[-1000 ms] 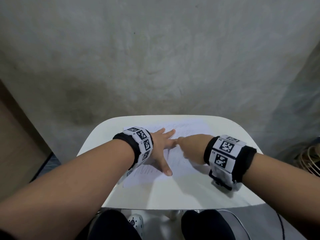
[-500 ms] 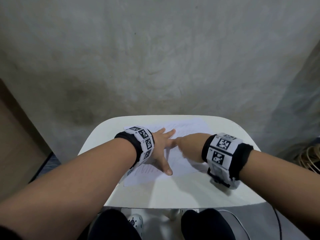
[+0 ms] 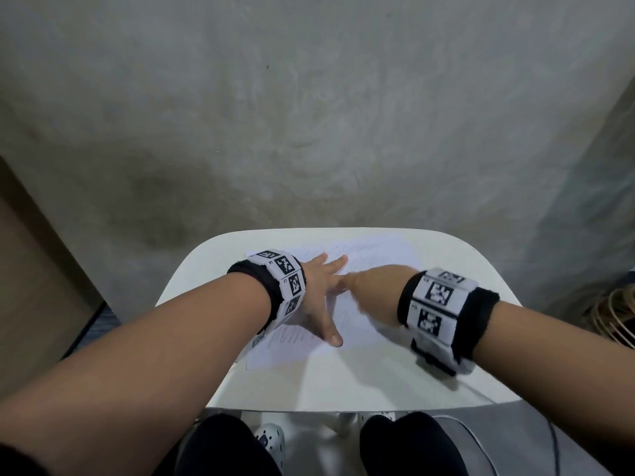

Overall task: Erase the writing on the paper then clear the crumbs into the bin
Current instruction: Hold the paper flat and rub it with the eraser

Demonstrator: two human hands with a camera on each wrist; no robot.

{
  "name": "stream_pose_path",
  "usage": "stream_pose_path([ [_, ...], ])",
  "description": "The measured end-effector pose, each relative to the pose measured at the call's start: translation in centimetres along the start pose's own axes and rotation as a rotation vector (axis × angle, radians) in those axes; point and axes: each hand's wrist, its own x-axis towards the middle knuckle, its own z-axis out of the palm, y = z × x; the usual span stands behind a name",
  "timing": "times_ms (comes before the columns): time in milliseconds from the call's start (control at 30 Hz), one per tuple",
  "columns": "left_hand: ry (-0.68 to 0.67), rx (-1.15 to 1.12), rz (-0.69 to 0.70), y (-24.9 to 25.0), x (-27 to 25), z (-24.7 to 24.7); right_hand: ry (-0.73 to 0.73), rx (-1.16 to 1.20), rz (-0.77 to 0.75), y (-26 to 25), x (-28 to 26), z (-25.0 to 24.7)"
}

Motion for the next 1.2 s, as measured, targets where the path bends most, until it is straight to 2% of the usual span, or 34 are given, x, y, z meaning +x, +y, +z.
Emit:
stream_pose_path([
  [100,0.009,0.002,-0.018,0.2,-0.2,0.0,-0.018,0.043,-0.109,-0.7,-0.1,0.7],
  [233,0.007,0.033,-0.017,0.0,-0.1,0.1,0.067,0.224,0.066,4.0,1.0,0.6],
  [333,0.000,0.029,-0.014,-0.2,0.2,0.1,0.156,0.411,0.104,6.1,0.9,0.7],
  [467,-0.012,0.011,-0.018,-0.2,0.3,0.0,0.130,0.304,0.078,5.5,0.6,2.1],
  [600,-0.019,0.006,-0.018,-0.3,0.4,0.0,0.127,0.120,0.146,6.0,0.4,2.7],
  [633,-0.019,0.003,-0.017,-0.3,0.4,0.0,0.136,0.089,0.124,5.6,0.5,2.9],
  [733,-0.015,-0.002,-0.016,-0.3,0.3,0.0,0.103,0.116,0.041,4.6,0.8,3.1],
  [867,-0.020,0.010,-0.015,-0.2,0.1,-0.1,0.110,0.066,0.143,5.0,1.2,2.1],
  [967,-0.016,0.027,-0.020,0.1,-0.1,-0.2,0.095,0.071,0.037,3.5,1.6,2.3],
  [1100,-0.021,0.034,-0.025,0.2,-0.3,-0.3,0.124,0.083,0.122,4.0,1.9,1.7],
  [1200,-0.025,0.035,-0.021,0.2,-0.3,-0.4,0.096,0.082,0.041,3.0,2.2,1.9],
])
